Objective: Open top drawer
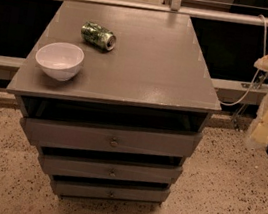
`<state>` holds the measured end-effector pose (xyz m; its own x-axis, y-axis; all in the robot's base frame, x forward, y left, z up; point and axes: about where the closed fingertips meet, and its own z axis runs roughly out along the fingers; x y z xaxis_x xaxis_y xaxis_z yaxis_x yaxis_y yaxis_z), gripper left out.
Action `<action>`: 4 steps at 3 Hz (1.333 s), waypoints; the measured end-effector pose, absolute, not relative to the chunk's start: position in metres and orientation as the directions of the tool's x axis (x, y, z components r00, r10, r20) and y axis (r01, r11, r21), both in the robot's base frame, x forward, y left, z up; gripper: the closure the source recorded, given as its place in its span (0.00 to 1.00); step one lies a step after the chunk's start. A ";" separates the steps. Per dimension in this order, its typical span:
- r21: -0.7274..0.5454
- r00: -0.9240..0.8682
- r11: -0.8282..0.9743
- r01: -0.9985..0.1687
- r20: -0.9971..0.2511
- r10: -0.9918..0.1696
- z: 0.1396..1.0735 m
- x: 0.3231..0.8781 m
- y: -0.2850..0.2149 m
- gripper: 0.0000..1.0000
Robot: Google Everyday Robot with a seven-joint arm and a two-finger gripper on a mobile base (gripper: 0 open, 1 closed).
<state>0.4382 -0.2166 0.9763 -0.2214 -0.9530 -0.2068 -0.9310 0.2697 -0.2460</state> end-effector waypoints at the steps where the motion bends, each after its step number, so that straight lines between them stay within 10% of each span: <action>1: -0.246 -0.221 0.269 -0.931 -0.207 -0.953 0.976 0.438 -0.217 0.00; 4: -0.236 -0.099 0.170 -0.957 -0.286 -0.953 0.923 0.435 -0.191 0.00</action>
Offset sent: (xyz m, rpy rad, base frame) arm -0.0443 0.0643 -0.1432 0.2094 -0.1017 0.3099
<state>0.4354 -0.1911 0.9226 -0.0989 -0.9531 -0.2860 -0.9569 0.1699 -0.2355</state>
